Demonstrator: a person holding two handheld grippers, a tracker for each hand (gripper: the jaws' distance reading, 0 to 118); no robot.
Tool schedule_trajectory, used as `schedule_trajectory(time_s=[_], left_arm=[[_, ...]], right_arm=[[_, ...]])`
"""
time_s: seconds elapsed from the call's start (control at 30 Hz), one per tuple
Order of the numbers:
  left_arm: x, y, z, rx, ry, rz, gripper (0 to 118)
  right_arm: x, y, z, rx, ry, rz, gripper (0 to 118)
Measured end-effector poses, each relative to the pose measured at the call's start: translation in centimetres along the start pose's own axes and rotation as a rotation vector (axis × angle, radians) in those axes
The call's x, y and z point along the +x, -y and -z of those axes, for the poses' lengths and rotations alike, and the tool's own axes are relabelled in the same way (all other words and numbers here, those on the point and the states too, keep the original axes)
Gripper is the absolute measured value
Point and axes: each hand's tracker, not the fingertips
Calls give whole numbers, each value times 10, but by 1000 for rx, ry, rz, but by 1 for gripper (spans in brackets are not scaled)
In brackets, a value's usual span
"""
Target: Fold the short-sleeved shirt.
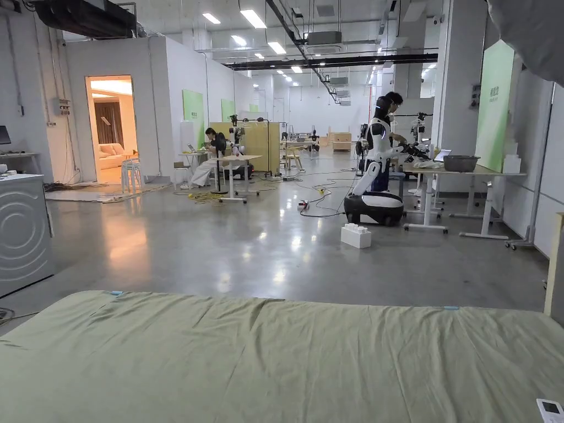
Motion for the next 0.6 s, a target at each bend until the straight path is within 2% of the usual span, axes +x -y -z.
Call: schedule_trajectory(time_s=[0.13,0.27,0.6], left_arm=[[2,-1,0,-2,0,15,118],[0,-1,0,-7,7,1,118],[-1,1,-1,-27,2,-9,118]], right_arm=[[-1,4,-1,-9,-28,4,118],[0,9,-1,-7,8,-9,118],[4,10,2,-18,25,-7,118]])
